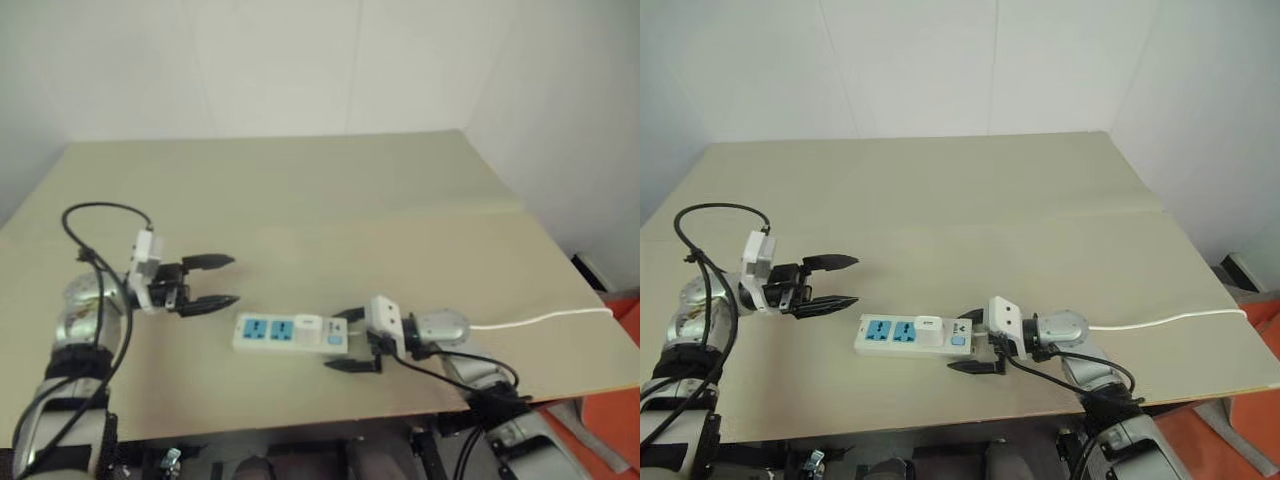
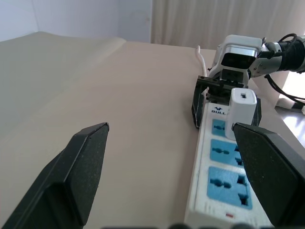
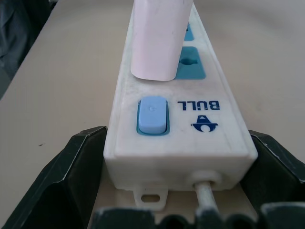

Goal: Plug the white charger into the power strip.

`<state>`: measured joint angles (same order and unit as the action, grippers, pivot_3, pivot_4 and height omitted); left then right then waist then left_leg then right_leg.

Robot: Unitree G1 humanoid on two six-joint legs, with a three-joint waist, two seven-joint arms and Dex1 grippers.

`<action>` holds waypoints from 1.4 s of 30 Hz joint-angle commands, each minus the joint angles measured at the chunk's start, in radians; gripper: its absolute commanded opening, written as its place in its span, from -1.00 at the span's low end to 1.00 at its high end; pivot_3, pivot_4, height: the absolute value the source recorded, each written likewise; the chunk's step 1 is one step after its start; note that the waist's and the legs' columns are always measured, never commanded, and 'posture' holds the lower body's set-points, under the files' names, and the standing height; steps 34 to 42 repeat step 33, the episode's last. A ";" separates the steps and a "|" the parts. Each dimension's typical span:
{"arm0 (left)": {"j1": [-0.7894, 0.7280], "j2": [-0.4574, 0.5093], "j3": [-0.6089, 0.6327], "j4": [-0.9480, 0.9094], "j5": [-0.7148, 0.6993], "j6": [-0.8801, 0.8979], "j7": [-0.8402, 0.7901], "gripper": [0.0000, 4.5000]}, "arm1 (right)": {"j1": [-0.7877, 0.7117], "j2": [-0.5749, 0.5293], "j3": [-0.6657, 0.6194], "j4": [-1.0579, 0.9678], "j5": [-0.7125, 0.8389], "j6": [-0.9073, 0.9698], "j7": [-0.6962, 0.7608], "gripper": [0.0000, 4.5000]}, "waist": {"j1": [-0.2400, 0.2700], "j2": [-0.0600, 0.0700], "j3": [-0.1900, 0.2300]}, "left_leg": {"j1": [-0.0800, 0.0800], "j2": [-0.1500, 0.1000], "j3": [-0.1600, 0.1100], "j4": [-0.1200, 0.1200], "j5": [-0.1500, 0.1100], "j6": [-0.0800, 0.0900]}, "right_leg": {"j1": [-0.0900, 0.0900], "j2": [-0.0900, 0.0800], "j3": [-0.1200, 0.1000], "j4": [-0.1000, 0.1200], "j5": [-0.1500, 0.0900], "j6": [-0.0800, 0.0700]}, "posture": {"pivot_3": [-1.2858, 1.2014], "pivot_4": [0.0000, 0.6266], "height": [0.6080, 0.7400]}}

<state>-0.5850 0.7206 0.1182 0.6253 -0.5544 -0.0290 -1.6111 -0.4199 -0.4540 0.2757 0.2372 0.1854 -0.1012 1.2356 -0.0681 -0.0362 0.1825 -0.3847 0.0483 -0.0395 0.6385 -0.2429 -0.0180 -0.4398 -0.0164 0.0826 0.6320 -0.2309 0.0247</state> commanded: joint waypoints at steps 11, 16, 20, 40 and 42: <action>0.177 0.121 0.135 -0.237 -0.068 0.087 -0.003 1.00 | 0.117 -0.353 -0.303 -0.396 0.228 0.134 0.084 0.99 | 0.024 0.003 0.008 | -0.006 -0.003 0.002 0.004 0.000 0.000 | -0.003 -0.005 -0.001 -0.001 0.001 0.001 | 0.03 -0.52 1.00; 0.265 0.162 0.158 -0.297 -0.090 0.103 -0.003 1.00 | 0.197 -0.463 -0.396 -0.408 0.259 0.125 0.130 0.99 | 0.025 0.003 0.009 | -0.005 -0.003 0.003 0.004 0.000 0.000 | -0.002 -0.006 -0.001 -0.002 0.001 0.001 | 0.03 -0.52 1.00; 0.289 0.154 0.173 -0.326 -0.095 0.116 0.003 1.00 | 0.238 -0.480 -0.421 -0.420 0.260 0.112 0.124 0.99 | 0.025 0.003 0.009 | -0.004 -0.003 0.003 0.005 0.000 0.000 | -0.001 -0.005 -0.001 -0.001 0.001 0.002 | 0.03 -0.52 1.00; 0.266 0.125 0.147 -0.323 -0.063 0.101 0.010 1.00 | 0.331 -0.492 -0.478 -0.498 0.263 0.147 0.072 0.99 | 0.027 0.003 0.009 | -0.004 -0.004 0.004 0.007 0.000 0.000 | 0.000 -0.006 0.000 0.000 0.001 0.002 | 0.03 -0.52 1.00; 0.266 0.125 0.147 -0.323 -0.063 0.101 0.010 1.00 | 0.331 -0.492 -0.478 -0.498 0.263 0.147 0.072 0.99 | 0.027 0.003 0.009 | -0.004 -0.004 0.004 0.007 0.000 0.000 | 0.000 -0.006 0.000 0.000 0.001 0.002 | 0.03 -0.52 1.00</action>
